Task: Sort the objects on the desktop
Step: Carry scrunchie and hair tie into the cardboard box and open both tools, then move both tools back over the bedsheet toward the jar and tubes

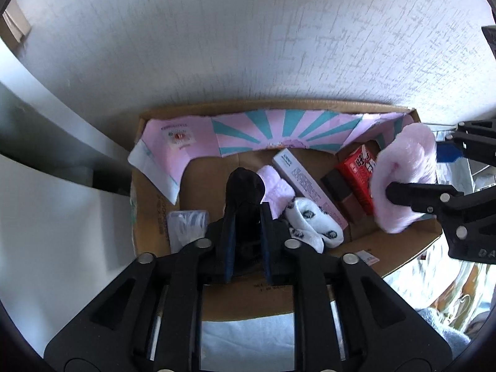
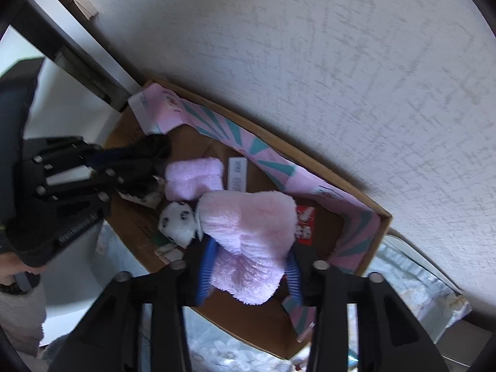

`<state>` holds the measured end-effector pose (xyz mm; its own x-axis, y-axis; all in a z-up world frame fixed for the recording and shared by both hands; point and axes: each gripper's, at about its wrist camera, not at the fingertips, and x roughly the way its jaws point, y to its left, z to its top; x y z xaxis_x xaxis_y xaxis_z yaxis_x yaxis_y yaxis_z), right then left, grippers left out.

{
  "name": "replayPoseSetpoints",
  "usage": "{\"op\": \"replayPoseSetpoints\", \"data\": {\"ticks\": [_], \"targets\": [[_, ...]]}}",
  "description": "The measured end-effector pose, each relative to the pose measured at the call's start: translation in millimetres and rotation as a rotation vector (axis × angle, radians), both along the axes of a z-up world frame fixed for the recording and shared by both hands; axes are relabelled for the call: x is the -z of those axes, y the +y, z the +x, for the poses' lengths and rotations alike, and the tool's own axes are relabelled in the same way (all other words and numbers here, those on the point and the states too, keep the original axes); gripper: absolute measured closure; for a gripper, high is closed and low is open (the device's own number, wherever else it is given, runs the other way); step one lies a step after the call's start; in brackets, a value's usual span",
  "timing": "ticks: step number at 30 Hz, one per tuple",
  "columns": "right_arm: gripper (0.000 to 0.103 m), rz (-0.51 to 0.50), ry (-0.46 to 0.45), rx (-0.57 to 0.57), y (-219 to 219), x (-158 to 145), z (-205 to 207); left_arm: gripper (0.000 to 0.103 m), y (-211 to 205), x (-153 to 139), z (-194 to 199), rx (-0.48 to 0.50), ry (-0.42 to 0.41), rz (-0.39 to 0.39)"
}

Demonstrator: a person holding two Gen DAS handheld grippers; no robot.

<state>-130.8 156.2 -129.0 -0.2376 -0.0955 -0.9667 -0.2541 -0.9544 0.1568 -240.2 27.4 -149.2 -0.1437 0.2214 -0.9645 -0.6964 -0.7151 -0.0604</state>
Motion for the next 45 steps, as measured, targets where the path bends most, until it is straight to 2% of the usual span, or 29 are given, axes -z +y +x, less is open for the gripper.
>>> {"op": "replayPoseSetpoints", "data": {"ticks": [1,2,3,4,6,10,12,14,16,19,23,26,29,32,39,45], "targets": [[0.049,-0.020,0.004,0.003,0,2,-1,0.028,0,3,0,-0.002,-0.011,-0.004],[0.027,-0.038,0.004,0.012,1,4,-2,0.013,0,5,-1,-0.007,-0.024,-0.002],[0.015,-0.058,-0.001,0.028,2,7,-2,0.000,-1,6,-1,-0.014,-0.050,0.008],[0.004,-0.069,-0.004,0.038,3,10,-1,0.000,-3,8,-1,-0.013,-0.090,0.029],[0.001,-0.083,-0.001,0.056,5,10,3,0.000,-6,11,1,-0.005,-0.144,0.076],[0.001,-0.067,0.058,0.100,14,1,18,0.000,-14,9,4,-0.032,-0.134,0.138],[0.001,-0.066,0.085,0.133,20,-3,26,0.000,-14,9,4,-0.044,-0.131,0.131],[0.001,-0.071,0.099,0.156,26,-7,32,0.000,-12,11,3,-0.051,-0.161,0.118],[0.001,-0.041,0.122,0.163,27,-10,37,0.000,-8,8,6,-0.041,-0.202,0.157],[0.001,0.038,0.168,0.164,28,-19,46,0.000,-2,1,9,-0.039,-0.199,0.165],[0.001,0.051,0.261,0.181,35,-36,61,0.000,3,-8,15,-0.035,-0.217,0.188],[0.001,0.070,0.313,0.170,36,-47,71,0.000,9,-14,25,-0.021,-0.173,0.168],[0.001,0.098,0.276,0.129,33,-51,77,0.000,17,-20,36,-0.001,-0.110,0.133],[0.001,0.123,0.267,0.128,34,-53,85,0.000,23,-25,42,0.004,-0.083,0.122],[0.001,0.141,0.252,0.155,42,-60,108,0.000,37,-53,63,0.022,0.073,0.145],[0.001,0.173,0.304,0.199,52,-71,137,0.000,51,-63,90,0.095,0.125,0.159]]}}
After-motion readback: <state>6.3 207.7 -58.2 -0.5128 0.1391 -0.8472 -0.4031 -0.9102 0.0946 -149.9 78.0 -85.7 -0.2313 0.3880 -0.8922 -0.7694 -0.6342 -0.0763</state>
